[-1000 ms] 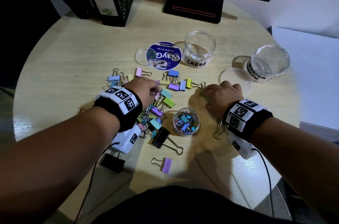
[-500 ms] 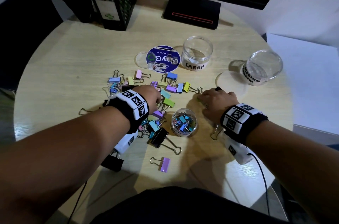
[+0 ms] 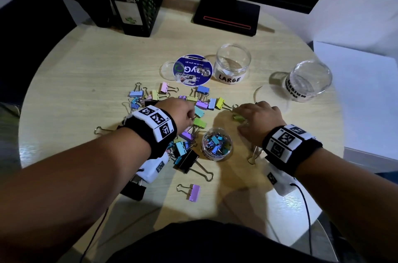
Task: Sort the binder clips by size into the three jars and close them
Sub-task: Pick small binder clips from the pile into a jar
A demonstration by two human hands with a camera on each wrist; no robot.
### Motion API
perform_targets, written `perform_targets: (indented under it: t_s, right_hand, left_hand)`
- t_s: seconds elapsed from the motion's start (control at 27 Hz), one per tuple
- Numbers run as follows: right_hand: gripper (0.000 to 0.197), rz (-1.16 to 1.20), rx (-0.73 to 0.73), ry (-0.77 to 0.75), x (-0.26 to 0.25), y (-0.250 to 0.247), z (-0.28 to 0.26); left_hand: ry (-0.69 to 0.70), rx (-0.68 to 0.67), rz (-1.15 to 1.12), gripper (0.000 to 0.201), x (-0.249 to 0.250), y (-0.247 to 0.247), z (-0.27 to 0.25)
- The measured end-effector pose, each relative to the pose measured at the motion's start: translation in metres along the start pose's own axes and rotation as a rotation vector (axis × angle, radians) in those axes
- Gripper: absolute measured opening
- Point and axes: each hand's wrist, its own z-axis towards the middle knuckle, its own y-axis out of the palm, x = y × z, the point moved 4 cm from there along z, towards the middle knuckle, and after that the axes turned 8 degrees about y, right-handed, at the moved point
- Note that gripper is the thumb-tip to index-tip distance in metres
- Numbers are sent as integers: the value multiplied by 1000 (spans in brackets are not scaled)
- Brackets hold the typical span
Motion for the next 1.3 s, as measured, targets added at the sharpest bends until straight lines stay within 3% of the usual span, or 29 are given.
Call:
perform_targets:
  t_s: [0.11, 0.19, 0.37, 0.48, 0.59, 0.67, 0.78, 0.89, 1.15, 1.3]
  right_hand:
    - [37, 121, 79, -59, -14, -19, -9]
    - [31, 140, 81, -92, -22, -24, -14]
    - [22, 111, 9, -103, -23, -9, -14]
    - [21, 135, -5, -87, -21, -1, -17]
    - [23, 131, -25, -60, -23, 0, -19]
    - [24, 114, 5, -79, -26, -4, -22]
    - [40, 68, 42, -170, -44, -11, -36]
    - [65, -23, -69, -235, -66, -3, -48]
    - [58, -92, -91, -148, -59, -1, -38]
    - [48, -159, 38, -133, -72, -7, -45]
  left_hand:
    - [36, 167, -230, 10, 21, -8, -6]
    - [62, 141, -320, 13, 36, -4, -8]
    - [76, 6, -254, 15, 47, 15, -6]
    - [62, 68, -347, 18, 40, 13, -13]
    - [-48, 158, -492, 18, 14, 7, -28]
    - [-97, 126, -405, 19, -6, 6, -37]
    - [-99, -41, -122, 25, -25, 9, -49]
    - [-87, -111, -27, 31, -32, 19, -55]
    - [21, -195, 50, 36, -21, 40, -64]
    - [-5, -98, 33, 31, -24, 34, -69]
